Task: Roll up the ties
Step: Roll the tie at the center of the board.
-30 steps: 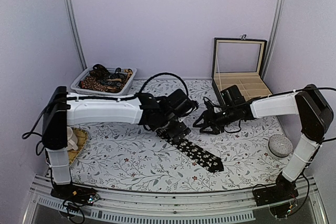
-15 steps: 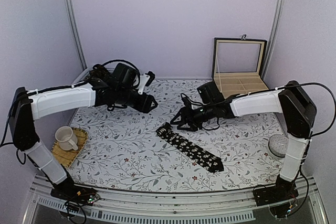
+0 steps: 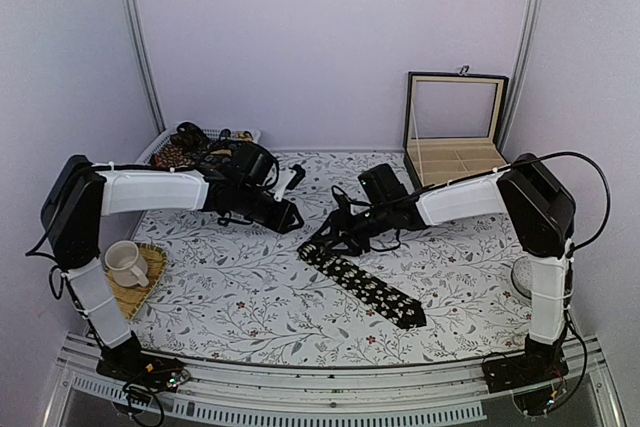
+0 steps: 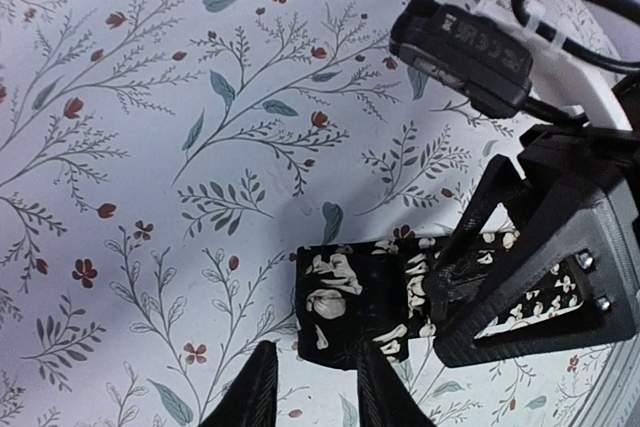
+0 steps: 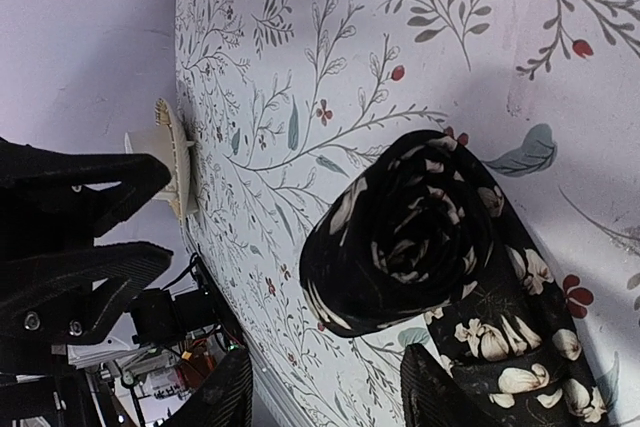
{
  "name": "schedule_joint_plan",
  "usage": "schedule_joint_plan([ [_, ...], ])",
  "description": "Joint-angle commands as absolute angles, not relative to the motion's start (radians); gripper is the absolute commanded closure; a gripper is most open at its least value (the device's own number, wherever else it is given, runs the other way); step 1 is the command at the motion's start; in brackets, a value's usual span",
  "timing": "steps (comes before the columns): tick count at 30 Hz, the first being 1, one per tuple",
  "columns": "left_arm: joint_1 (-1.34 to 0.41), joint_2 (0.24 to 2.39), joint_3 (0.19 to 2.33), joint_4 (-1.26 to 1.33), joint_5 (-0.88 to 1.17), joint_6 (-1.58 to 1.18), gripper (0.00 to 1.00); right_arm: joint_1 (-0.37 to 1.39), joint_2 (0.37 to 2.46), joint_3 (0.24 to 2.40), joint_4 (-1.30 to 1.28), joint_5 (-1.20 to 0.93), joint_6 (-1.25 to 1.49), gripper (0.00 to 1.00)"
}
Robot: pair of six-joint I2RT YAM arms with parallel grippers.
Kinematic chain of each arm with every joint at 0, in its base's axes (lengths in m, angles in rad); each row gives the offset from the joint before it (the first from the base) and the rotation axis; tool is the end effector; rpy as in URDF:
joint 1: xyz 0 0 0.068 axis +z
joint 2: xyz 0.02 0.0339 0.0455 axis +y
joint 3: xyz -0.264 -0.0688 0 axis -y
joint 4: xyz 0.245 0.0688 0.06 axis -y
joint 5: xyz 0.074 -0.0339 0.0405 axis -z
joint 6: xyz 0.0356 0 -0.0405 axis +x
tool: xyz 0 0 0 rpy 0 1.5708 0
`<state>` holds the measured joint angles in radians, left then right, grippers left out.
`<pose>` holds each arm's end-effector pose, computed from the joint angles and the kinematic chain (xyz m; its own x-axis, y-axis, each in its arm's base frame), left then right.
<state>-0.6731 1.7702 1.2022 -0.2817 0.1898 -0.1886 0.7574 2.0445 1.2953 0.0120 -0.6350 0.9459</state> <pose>0.2953 -0.2440 0.2092 -0.7099 0.3305 -0.6219 0.5869 0.7657 -0.2630 0.3028 0.3154 0.1565 -0.9931 -0.0404 -0.1097 -0.1141 0.5403 0.8337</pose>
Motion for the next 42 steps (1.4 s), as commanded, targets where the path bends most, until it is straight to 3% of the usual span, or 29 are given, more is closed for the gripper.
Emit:
schedule_joint_plan([
  [1, -0.664, 1.814, 1.199, -0.236, 0.268, -0.194, 0.75, 0.762, 2.142, 1.338, 0.026, -0.619, 0.969, 0.50],
  [11, -0.677, 1.875, 1.198, -0.206, 0.354, -0.211, 0.84, 0.761, 2.175, 1.354, 0.019, -0.616, 0.977, 0.53],
  [28, -0.707, 1.936, 1.200, -0.161, 0.427, -0.231, 0.90, 0.760, 2.203, 1.354, 0.005, -0.585, 0.976, 0.57],
  [42, -0.738, 1.996, 1.221, -0.157, 0.456, -0.238, 1.00, 0.760, 2.131, 1.269, 0.081, -0.621, 1.005, 0.59],
])
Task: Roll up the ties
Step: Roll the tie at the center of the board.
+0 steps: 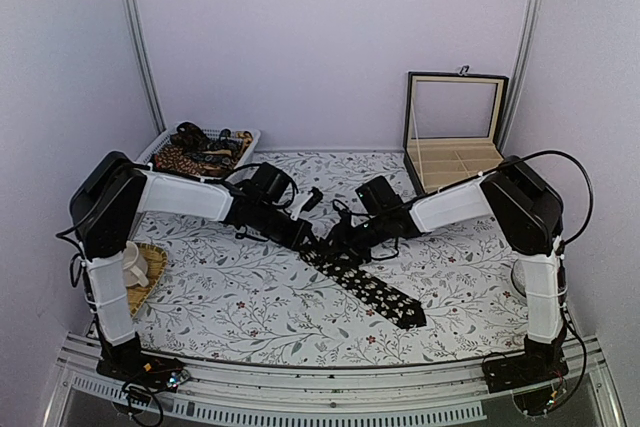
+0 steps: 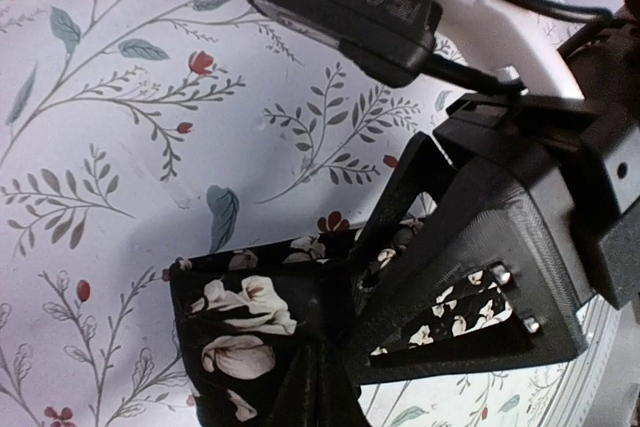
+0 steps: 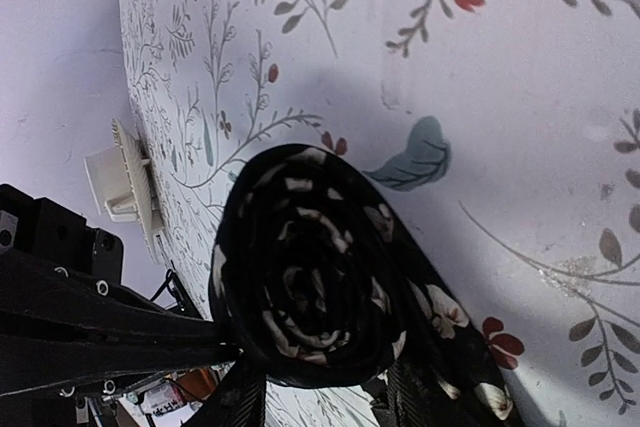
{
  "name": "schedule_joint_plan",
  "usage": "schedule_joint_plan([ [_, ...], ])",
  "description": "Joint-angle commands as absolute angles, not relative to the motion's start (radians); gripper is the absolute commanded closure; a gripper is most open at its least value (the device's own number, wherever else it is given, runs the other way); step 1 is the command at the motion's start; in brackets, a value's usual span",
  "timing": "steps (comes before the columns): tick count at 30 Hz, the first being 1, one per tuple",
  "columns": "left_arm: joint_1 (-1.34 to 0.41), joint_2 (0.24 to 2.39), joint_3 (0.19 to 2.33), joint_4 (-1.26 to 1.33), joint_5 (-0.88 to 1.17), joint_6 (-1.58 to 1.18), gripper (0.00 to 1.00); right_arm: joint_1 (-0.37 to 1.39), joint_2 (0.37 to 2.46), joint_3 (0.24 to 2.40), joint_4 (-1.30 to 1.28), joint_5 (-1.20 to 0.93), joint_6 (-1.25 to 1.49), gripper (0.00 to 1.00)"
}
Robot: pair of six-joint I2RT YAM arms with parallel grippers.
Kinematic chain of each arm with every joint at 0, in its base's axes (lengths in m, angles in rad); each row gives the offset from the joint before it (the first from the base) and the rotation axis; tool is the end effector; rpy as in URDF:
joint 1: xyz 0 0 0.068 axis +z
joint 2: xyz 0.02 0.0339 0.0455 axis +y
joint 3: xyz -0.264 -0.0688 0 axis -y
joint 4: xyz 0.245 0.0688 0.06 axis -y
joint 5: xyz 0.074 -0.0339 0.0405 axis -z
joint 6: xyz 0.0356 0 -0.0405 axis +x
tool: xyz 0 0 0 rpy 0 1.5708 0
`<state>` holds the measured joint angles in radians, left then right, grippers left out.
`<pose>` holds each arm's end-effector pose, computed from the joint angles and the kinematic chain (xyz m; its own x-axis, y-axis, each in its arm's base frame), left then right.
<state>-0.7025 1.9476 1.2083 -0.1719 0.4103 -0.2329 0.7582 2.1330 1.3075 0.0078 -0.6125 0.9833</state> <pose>0.2991 -0.2718 0.1540 -0.7667 0.3717 -0.5235 0.6188 0.6452 -0.4481 0.3065 0.3184 0.1223 -0.9995 -0.0086 -0.0300 -0.0292 0.5970 0.8017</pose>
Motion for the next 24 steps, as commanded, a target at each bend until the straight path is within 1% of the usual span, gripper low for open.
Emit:
schedule_joint_plan([
  [1, -0.737, 1.998, 1.221, -0.157, 0.457, -0.238, 1.00, 0.761, 2.120, 1.259, 0.095, -0.623, 1.014, 0.59],
  [13, -0.749, 2.013, 1.229, -0.161, 0.435, -0.243, 1.00, 0.759, 2.072, 1.208, 0.178, -0.639, 1.044, 0.59],
  [15, -0.749, 2.010, 1.228, -0.158, 0.439, -0.243, 1.00, 0.759, 2.079, 1.207, 0.183, -0.636, 1.047, 0.62],
  [17, -0.749, 2.007, 1.228, -0.158, 0.438, -0.244, 1.00, 0.760, 2.091, 1.213, 0.179, -0.625, 1.049, 0.68],
  [19, -0.750, 2.000, 1.223, -0.158, 0.436, -0.245, 1.00, 0.760, 2.100, 1.207, 0.186, -0.616, 1.053, 0.70],
  [22, -0.749, 1.978, 1.208, -0.151, 0.417, -0.249, 1.00, 0.759, 2.096, 1.174, 0.243, -0.621, 1.072, 0.69],
  [24, -0.749, 1.935, 1.189, -0.131, 0.404, -0.258, 1.00, 0.756, 2.083, 1.148, 0.271, -0.607, 1.088, 0.65],
])
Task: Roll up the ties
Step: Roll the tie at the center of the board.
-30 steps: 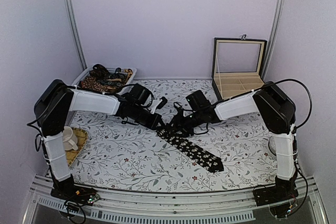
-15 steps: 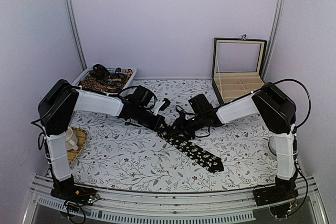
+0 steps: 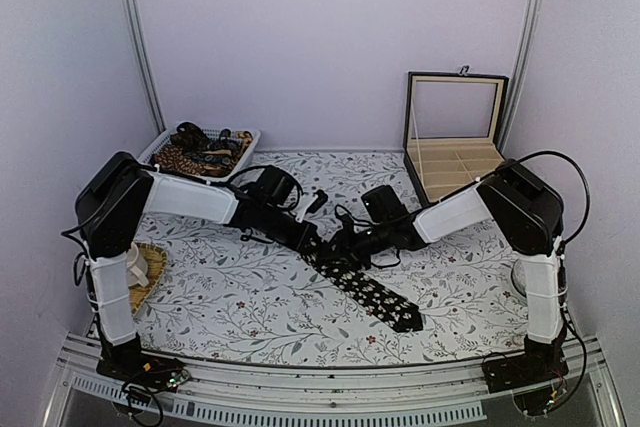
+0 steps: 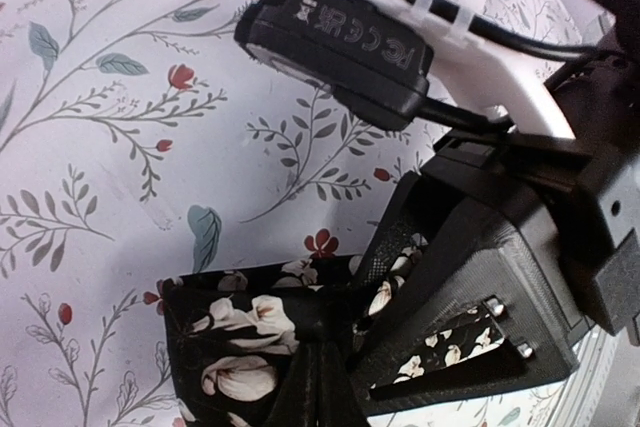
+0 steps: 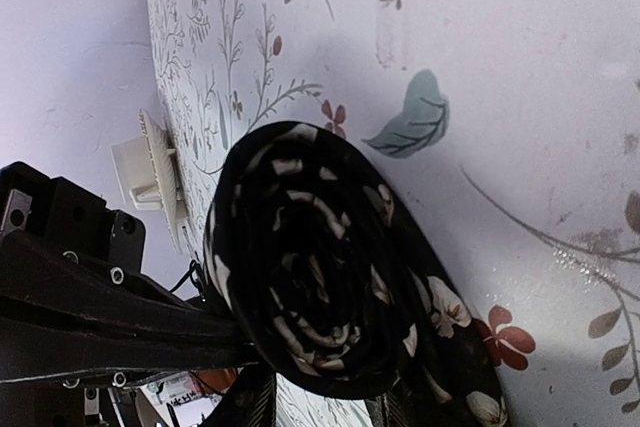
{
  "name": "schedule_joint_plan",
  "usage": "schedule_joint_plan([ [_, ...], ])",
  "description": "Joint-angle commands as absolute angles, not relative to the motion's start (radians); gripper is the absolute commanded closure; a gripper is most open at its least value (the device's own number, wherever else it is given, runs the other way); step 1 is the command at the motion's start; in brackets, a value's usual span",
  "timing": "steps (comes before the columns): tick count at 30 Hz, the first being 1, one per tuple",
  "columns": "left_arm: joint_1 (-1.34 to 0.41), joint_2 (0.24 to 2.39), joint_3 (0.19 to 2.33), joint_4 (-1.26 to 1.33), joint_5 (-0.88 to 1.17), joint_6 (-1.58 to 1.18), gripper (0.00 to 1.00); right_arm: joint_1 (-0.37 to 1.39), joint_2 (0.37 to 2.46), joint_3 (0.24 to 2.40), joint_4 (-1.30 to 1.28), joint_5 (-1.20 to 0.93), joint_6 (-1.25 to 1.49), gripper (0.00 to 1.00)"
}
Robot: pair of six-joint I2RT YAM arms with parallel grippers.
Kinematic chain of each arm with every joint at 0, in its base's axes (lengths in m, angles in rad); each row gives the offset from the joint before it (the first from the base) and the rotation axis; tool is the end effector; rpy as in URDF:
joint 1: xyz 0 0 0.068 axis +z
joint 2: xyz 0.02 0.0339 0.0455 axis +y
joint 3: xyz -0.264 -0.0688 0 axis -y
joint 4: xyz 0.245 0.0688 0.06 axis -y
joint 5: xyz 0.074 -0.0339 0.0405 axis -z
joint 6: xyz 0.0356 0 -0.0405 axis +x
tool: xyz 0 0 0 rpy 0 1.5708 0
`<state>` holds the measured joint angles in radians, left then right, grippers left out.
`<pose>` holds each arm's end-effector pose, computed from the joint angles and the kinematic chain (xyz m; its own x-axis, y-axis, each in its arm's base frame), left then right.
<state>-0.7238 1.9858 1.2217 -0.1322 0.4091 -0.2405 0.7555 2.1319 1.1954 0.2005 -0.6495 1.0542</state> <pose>0.2989 -0.2831 0.1456 -0.7574 0.3778 -0.5325 0.6315 0.6311 -0.4505 0.2981 0.3104 0.1065 -0.9999 0.0095 -0.0130 -0.0060 0.5348 0.8450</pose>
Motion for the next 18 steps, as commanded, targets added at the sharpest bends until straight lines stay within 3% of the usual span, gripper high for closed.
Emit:
schedule_joint_plan([
  [1, -0.749, 1.922, 1.177, -0.114, 0.402, -0.263, 1.00, 0.753, 2.077, 1.139, 0.277, -0.598, 1.091, 0.65],
  [5, -0.749, 1.886, 1.138, -0.063, 0.403, -0.287, 1.00, 0.744, 2.078, 1.114, 0.308, -0.567, 1.111, 0.66],
  [10, -0.747, 1.865, 1.119, -0.029, 0.410, -0.297, 1.00, 0.742, 2.136, 1.141, 0.301, -0.570, 1.115, 0.79],
  [13, -0.738, 1.851, 1.118, -0.031, 0.406, -0.295, 0.98, 0.742, 2.165, 1.150, 0.284, -0.582, 1.118, 0.81],
  [15, -0.722, 1.830, 1.109, -0.028, 0.397, -0.293, 0.89, 0.743, 2.173, 1.149, 0.271, -0.585, 1.115, 0.81],
  [18, -0.683, 1.801, 1.102, -0.038, 0.391, -0.280, 0.66, 0.744, 2.185, 1.149, 0.254, -0.587, 1.102, 0.81],
])
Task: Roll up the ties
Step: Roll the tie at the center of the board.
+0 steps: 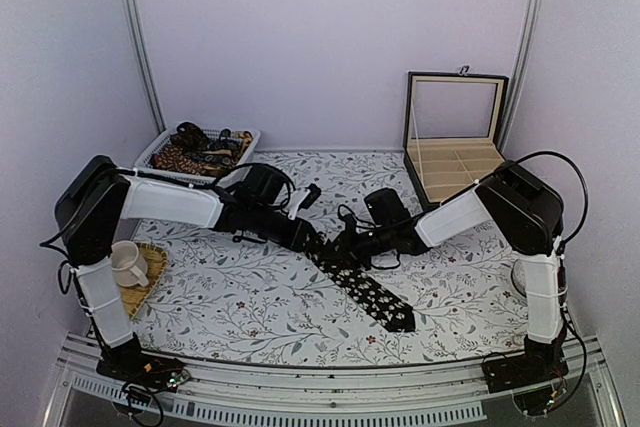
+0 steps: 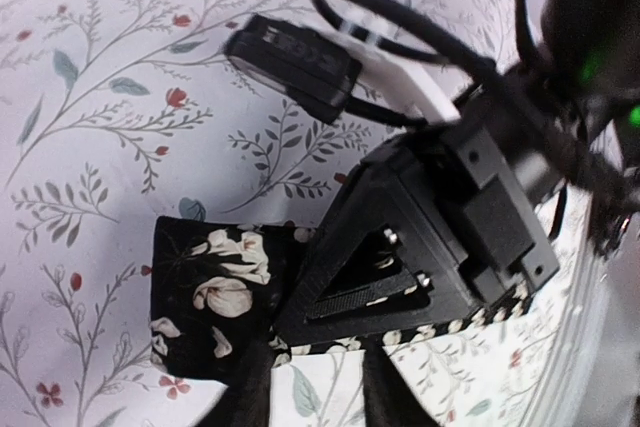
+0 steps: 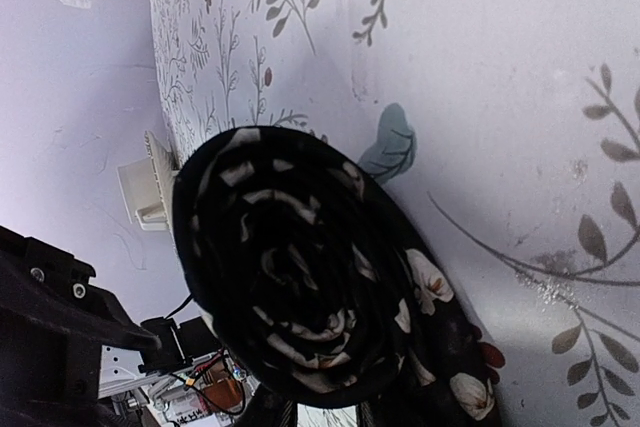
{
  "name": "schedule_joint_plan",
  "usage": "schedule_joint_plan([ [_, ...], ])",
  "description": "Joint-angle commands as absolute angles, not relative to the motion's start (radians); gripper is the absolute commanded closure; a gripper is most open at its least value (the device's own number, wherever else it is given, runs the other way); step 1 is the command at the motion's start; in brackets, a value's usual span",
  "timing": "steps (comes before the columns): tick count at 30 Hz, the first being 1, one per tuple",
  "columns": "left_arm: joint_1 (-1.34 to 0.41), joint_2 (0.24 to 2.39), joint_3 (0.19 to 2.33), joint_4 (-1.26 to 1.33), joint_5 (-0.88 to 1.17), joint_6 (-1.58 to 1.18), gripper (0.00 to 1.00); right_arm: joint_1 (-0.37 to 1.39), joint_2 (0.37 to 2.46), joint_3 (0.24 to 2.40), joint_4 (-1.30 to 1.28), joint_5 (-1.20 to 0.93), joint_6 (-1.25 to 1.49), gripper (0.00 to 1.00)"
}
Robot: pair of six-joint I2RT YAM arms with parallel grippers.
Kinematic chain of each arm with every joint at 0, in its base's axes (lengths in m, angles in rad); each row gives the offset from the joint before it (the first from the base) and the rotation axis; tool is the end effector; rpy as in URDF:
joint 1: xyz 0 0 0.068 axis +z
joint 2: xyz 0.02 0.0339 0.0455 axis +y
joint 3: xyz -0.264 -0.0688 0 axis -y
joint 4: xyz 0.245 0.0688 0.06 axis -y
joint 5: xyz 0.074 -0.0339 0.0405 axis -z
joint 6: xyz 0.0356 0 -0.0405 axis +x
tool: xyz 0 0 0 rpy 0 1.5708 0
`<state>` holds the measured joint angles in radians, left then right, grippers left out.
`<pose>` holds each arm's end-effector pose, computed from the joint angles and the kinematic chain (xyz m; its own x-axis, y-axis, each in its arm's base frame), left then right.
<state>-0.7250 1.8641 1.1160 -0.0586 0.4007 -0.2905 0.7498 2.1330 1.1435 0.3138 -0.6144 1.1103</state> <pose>0.2832 -0.2694 0.1664 -0.7505 0.3126 -0.5822 0.6238 0.6260 -0.4680 0.2977 0.3052 0.1006 -0.9971 0.0717 -0.0238 0.0163 0.5114 0.8592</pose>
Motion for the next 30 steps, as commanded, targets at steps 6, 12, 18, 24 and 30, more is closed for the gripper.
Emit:
schedule_joint_plan([
  [6, -0.640, 1.840, 1.119, -0.104, 0.426, -0.241, 0.22, 0.743, 2.200, 1.156, 0.244, -0.588, 1.091, 0.81],
  [12, -0.634, 1.893, 1.058, -0.002, 0.498, -0.269, 0.00, 0.743, 2.206, 1.150, 0.254, -0.594, 1.088, 0.81],
  [18, -0.611, 1.956, 1.042, 0.092, 0.579, -0.270, 0.00, 0.743, 2.203, 1.142, 0.259, -0.602, 1.086, 0.81],
  [24, -0.592, 2.046, 1.039, 0.143, 0.612, -0.267, 0.04, 0.743, 2.200, 1.140, 0.266, -0.610, 1.086, 0.81],
  [30, -0.587, 2.095, 1.030, 0.187, 0.655, -0.287, 0.19, 0.741, 2.194, 1.140, 0.260, -0.612, 1.082, 0.81],
])
